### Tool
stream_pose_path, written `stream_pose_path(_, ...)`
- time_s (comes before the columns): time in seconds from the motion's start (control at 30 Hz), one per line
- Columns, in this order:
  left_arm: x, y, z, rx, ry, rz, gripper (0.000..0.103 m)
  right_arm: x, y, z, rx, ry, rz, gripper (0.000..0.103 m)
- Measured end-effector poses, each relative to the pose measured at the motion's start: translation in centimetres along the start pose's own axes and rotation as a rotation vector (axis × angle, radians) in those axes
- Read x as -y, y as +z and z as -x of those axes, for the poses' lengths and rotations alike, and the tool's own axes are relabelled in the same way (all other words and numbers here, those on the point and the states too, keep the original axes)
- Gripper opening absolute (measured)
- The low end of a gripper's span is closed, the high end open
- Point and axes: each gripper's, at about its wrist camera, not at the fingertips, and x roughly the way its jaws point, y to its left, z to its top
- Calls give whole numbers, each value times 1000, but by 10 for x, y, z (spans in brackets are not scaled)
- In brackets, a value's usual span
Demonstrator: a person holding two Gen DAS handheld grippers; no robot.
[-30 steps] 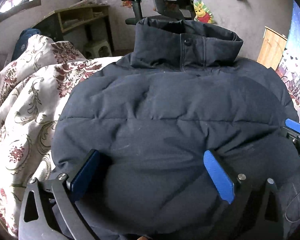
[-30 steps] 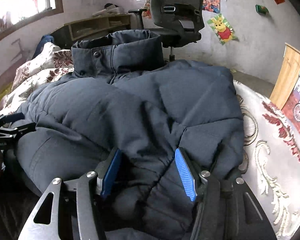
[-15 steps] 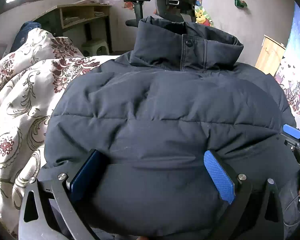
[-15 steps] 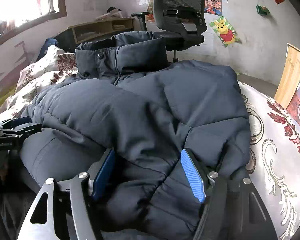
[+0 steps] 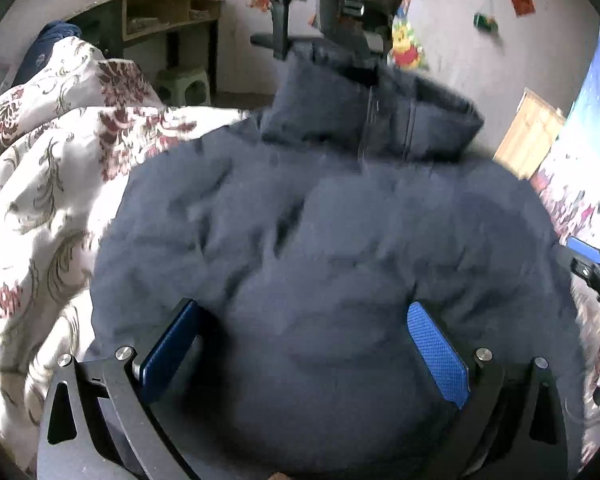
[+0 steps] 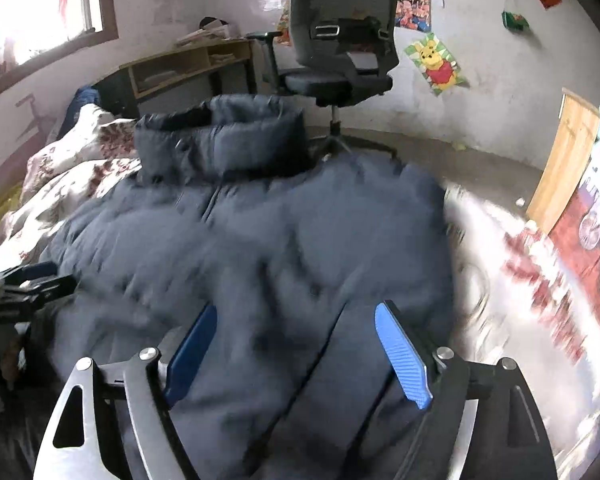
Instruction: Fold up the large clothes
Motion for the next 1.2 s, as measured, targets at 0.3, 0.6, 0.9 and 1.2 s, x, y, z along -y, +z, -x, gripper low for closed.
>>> stream_pose_path(0.3,-10,117,-6,131,53,-58,102,9,128,-46,78,65,-111,82)
stream_pose_path(0.6,-8,184,-54,65,88,-144,101,5,175,-106,4,93,-132,72)
stream_pose_path(0.9,23,181,-77,31,53,-329,94,-25,170,-114,-8,67,83,42)
stream_pose_path(1.2,21,175,-90,-28,56,-329,20,-28,156,-107,10,95,76,7)
